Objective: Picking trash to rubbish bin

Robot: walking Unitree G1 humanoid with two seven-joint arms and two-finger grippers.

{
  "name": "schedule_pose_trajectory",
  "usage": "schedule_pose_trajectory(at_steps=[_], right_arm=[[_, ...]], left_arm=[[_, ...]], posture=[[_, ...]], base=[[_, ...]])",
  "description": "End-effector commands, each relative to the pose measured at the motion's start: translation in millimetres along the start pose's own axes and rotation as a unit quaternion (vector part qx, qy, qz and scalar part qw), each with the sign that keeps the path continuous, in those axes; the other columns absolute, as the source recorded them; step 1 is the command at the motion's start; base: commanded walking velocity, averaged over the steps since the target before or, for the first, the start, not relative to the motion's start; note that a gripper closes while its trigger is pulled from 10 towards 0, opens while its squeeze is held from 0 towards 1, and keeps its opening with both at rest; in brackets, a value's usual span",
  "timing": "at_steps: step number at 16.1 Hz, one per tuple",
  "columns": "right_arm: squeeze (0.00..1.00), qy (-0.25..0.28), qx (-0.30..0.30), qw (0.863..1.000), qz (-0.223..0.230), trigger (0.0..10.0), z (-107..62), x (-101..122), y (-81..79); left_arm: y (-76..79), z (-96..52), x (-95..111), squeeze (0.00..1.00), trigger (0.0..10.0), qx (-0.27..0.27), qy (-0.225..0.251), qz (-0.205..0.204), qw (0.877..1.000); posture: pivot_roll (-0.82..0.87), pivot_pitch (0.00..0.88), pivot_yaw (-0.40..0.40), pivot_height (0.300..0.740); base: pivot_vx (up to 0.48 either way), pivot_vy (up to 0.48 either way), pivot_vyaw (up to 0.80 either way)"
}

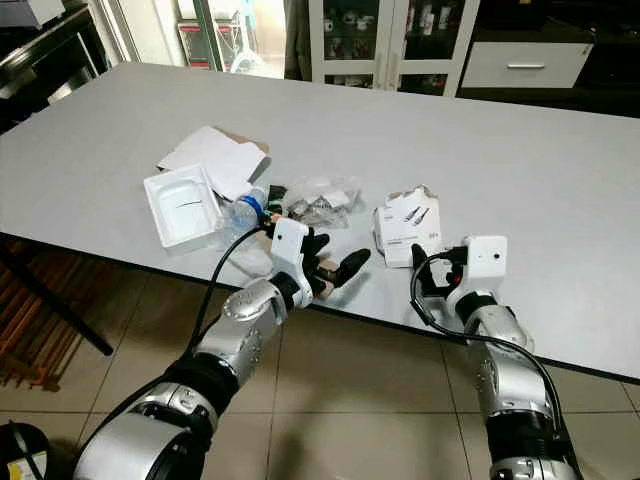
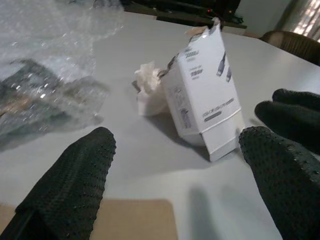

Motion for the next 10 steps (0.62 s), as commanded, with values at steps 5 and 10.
schedule_pose_trajectory(at_steps=[5, 10], right_arm=[[0.00, 0.004, -0.006, 1.000, 0.005, 10.0, -5.6, -1, -3.0], [0.00, 0.004, -0.010, 1.000, 0.010, 10.0, -12.7, -4, -8.0]], left_arm=[[32.9, 23.6, 2, 0.00, 10.0, -0.051, -0.018, -0.024, 0.998], [58.8, 35.1, 1, 0.00, 10.0, -0.102, -0.036, -0.045, 0.993]], posture=[[-0.17, 0.119, 0.067, 0.740], [-0.22, 0.125, 0.075, 0.740]], base=[[0.000, 0.000, 0.00], [0.000, 0.000, 0.00]])
Point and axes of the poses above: a point about 5 cm out from each wrist's last joint towards the gripper, its own z axis pointing out of the wrist towards the gripper, its own x axis along the axis of the wrist's last joint, y = z × x, the point moved 1 cm from there along z, pointing out of the wrist towards the gripper, and after that the axes turned 11 degrees about -z, right-handed, at the moved point
